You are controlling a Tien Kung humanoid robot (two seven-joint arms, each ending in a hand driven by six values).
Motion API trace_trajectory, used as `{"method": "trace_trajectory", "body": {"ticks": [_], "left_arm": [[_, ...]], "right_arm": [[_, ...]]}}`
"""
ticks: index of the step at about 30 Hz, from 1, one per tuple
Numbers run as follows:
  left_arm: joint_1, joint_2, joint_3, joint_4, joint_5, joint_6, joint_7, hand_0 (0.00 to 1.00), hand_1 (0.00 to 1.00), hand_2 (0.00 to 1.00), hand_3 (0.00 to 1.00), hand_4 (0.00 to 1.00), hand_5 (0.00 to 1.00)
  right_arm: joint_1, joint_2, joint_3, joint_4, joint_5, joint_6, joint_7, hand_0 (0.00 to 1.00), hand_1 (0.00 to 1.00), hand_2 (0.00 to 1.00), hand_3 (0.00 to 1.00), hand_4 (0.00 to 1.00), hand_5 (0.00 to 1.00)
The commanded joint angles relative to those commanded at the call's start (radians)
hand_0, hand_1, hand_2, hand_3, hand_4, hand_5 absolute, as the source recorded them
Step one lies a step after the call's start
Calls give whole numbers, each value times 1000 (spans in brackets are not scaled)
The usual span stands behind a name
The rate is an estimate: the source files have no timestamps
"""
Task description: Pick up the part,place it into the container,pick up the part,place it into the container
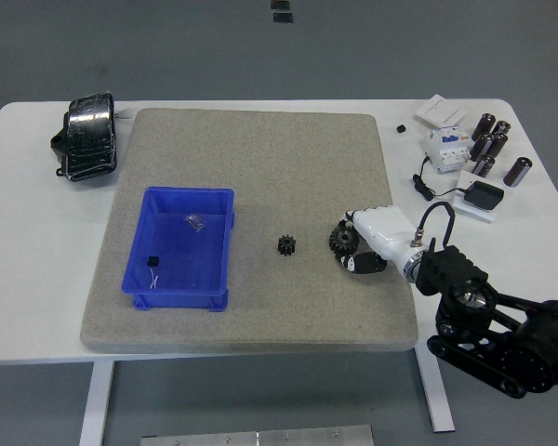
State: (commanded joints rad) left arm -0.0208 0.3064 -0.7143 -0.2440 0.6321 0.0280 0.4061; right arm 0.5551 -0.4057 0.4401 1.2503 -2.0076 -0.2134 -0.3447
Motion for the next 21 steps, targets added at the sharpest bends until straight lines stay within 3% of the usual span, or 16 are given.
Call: {"method": "trace_trajectory", "body": {"ticks": [5, 12, 16, 21], "left_arm": [[0, 0, 0, 0, 0, 0, 0, 694, 677, 661, 607, 729, 288], [2, 0, -7, -1, 6, 0, 3, 694, 677, 661, 606, 729, 288], [3, 0, -13, -1, 14, 0, 6, 694, 678, 661, 605, 728, 288], [2, 0, -17, -2, 22, -1, 9, 694, 679, 661, 605, 729, 288]], "right_arm": [[3, -5, 2, 24, 0, -16, 4, 370, 516, 467, 639, 554, 31], [61, 13, -14, 142, -14, -31, -6, 366, 520, 461, 642, 559, 30], [134, 70, -59, 205, -12, -44, -9, 370, 520, 459, 644, 573, 28], [217, 168, -135, 201, -7, -60, -9, 394, 533, 503, 651, 579, 40]]}}
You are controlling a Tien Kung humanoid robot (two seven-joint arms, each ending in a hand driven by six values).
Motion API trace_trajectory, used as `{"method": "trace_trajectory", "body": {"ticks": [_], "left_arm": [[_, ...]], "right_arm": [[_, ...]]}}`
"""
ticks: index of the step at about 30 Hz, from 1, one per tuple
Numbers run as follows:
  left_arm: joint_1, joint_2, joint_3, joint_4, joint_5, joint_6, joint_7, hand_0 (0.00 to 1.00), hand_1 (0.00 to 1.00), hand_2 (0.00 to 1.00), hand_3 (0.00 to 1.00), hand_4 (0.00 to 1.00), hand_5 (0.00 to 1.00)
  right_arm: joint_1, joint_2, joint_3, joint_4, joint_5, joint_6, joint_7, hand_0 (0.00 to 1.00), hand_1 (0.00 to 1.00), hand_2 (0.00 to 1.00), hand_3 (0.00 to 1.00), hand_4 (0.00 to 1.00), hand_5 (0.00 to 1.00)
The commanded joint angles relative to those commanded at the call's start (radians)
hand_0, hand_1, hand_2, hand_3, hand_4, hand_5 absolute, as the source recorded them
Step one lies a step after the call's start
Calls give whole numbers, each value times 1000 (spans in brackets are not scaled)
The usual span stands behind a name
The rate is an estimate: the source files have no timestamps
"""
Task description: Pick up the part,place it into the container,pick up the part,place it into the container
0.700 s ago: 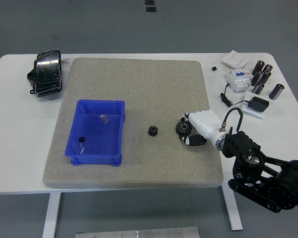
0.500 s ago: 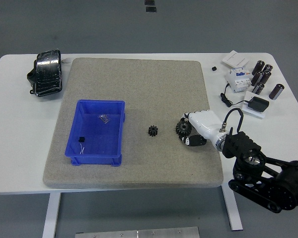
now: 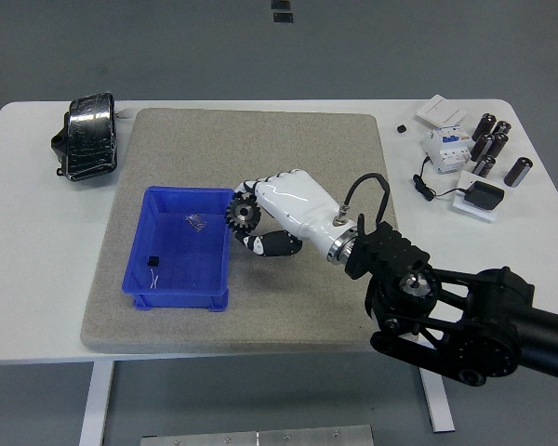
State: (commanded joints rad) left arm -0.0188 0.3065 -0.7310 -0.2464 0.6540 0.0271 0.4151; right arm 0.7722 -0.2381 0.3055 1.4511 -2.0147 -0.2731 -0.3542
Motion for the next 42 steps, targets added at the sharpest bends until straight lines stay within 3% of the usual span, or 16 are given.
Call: {"method": "trace_trajectory", "body": {"ticks": [4, 5, 10, 11, 16, 17, 22, 23, 31, 35, 40, 41, 42], "left_arm": [[0, 0, -4, -1, 6, -1, 3, 694, 679, 661, 605, 729, 288], [0, 0, -4, -1, 7, -1, 3, 694, 678, 661, 605, 729, 287], [2, 1, -11, -2, 17, -1, 7, 694, 678, 661, 605, 729, 287], [2, 1, -12, -3, 19, -2, 8, 694, 678, 661, 605, 728, 287], [0, 1, -13, -2, 22, -1, 8, 694, 678, 661, 605, 728, 287], [-1, 1, -13, -2, 22, -1, 7, 694, 678, 661, 604, 728, 287], [-2, 1, -14, -3, 24, -2, 8, 694, 678, 661, 604, 728, 287], [-3, 1, -14, -3, 25, -2, 8, 694, 678, 660, 604, 729, 288], [-6, 2, -12, -2, 26, -3, 7, 694, 678, 659, 602, 729, 289], [-5, 2, -14, -2, 28, -3, 8, 694, 678, 658, 602, 729, 288], [0, -1, -13, -2, 24, -3, 8, 694, 678, 658, 602, 729, 288], [1, -2, -13, -2, 23, -3, 7, 693, 678, 658, 601, 727, 287], [2, -2, -12, -2, 21, -3, 7, 693, 678, 658, 601, 727, 287]], "right_arm": [[42, 79, -64, -39, -5, -6, -5, 394, 533, 503, 651, 579, 40], [47, 95, -75, -48, -7, -9, -6, 637, 707, 683, 678, 449, 267], [65, 159, -135, -111, -13, -15, -14, 637, 707, 683, 678, 449, 267], [66, 166, -143, -122, -11, -12, -17, 847, 877, 856, 737, 575, 341], [65, 187, -164, -166, 7, -23, -14, 847, 877, 856, 737, 575, 341], [64, 189, -164, -170, 10, -25, -13, 924, 983, 983, 933, 730, 453], [61, 192, -151, -179, 34, -25, -6, 924, 983, 983, 933, 730, 453], [60, 192, -149, -179, 38, -25, -4, 938, 998, 998, 998, 870, 507], [55, 197, -134, -178, 58, -14, 7, 945, 998, 998, 998, 913, 528], [31, 178, -82, -143, 105, -50, 24, 914, 975, 998, 998, 930, 536], [-8, 107, 28, -49, 136, -126, 25, 914, 975, 998, 998, 930, 536], [-13, 87, 51, -34, 132, -135, 21, 670, 779, 836, 859, 815, 440], [-16, 67, 73, -23, 126, -142, 17, 670, 779, 836, 859, 815, 440]]}}
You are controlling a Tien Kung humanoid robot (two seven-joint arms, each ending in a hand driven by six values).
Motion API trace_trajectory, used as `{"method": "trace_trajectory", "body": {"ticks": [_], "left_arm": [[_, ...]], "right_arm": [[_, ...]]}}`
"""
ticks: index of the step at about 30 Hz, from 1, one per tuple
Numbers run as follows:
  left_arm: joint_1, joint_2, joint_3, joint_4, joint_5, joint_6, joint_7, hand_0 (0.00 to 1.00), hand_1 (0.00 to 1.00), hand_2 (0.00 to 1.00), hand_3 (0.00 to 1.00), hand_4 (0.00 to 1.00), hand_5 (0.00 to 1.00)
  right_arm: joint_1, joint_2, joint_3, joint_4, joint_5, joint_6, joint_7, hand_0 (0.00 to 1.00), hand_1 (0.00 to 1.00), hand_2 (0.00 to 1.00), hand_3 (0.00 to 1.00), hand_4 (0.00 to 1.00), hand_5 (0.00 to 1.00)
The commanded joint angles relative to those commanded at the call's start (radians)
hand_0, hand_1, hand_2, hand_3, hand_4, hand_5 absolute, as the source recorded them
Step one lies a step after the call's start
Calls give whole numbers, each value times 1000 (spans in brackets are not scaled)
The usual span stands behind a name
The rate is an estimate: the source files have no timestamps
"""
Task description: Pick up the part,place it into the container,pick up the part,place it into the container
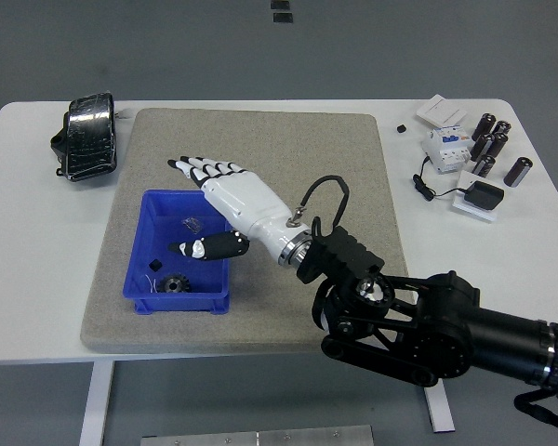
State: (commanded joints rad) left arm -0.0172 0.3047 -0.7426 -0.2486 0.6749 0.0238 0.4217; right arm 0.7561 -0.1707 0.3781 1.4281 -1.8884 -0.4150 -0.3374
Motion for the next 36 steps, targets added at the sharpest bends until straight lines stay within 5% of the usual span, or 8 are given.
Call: {"method": "trace_trajectory", "body": {"ticks": [4, 5, 10, 11, 36], "left_arm": [[2, -1, 3, 1, -7, 1, -2, 693, 678, 658, 601, 727, 287], [2, -1, 3, 1, -8, 1, -2, 694, 678, 659, 598, 726, 287], [1, -2, 6, 1, -12, 0, -4, 694, 678, 659, 598, 726, 287], [1, -2, 7, 2, -12, 0, -5, 694, 677, 659, 597, 727, 287], [0, 0, 3, 1, -2, -1, -3, 694, 678, 659, 594, 725, 289]], "right_arm": [[-1, -75, 29, -1, -19, 2, -13, 670, 779, 836, 859, 815, 440], [-2, -88, 24, -8, -20, 5, -14, 525, 700, 785, 815, 779, 432], [-6, -131, -44, -59, -29, 35, -21, 525, 700, 785, 815, 779, 432], [-8, -133, -60, -68, -28, 41, -21, 456, 663, 766, 800, 784, 440], [23, -88, -272, -266, 19, 55, 32, 389, 610, 704, 711, 728, 411]]}}
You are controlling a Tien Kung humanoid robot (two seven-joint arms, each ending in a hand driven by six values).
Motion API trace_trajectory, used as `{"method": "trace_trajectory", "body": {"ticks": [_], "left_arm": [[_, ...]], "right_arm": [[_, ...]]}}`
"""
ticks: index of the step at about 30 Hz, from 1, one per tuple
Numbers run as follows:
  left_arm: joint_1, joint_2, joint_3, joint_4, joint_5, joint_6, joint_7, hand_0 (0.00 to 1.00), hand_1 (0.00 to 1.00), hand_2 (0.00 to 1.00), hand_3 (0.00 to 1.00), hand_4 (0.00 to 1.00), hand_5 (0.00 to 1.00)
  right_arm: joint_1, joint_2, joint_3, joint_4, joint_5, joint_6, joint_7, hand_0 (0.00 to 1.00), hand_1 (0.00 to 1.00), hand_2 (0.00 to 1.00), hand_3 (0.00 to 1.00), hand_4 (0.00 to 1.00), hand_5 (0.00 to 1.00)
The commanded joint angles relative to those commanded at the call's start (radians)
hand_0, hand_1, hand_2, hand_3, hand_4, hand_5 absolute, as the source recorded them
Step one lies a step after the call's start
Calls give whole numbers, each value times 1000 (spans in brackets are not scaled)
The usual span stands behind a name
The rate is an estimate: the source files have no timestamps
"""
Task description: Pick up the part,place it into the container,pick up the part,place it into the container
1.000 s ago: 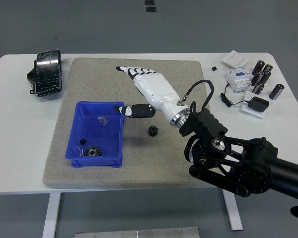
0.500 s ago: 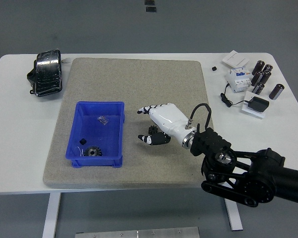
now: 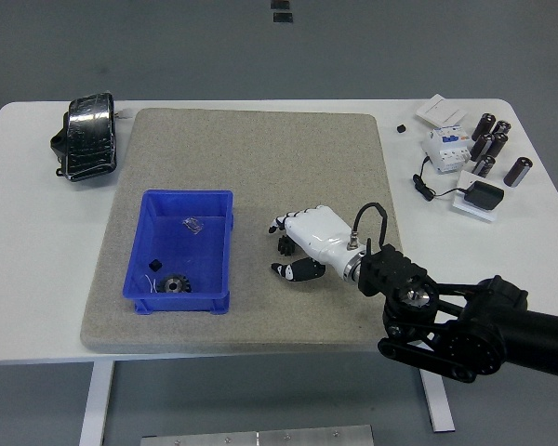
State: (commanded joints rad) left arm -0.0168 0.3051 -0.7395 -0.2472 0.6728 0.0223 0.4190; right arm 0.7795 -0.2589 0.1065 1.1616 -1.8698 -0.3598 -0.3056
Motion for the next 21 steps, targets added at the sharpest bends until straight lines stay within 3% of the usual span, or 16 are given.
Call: {"method": "trace_trajectory", "body": {"ticks": [10, 11, 21], "left_arm": [[0, -1, 5, 0, -6, 0, -2, 694, 678, 659, 592, 725, 290], [0, -1, 5, 0, -7, 0, -2, 694, 678, 659, 592, 726, 289], [0, -2, 11, 1, -14, 1, -6, 694, 678, 659, 592, 727, 291]], "right_arm": [[2, -6, -3, -13, 0, -8, 10, 362, 562, 652, 692, 704, 400], [2, -6, -4, -14, 1, -10, 11, 325, 497, 599, 678, 672, 388], [3, -2, -14, -23, 11, -19, 19, 312, 484, 584, 675, 663, 384]]}}
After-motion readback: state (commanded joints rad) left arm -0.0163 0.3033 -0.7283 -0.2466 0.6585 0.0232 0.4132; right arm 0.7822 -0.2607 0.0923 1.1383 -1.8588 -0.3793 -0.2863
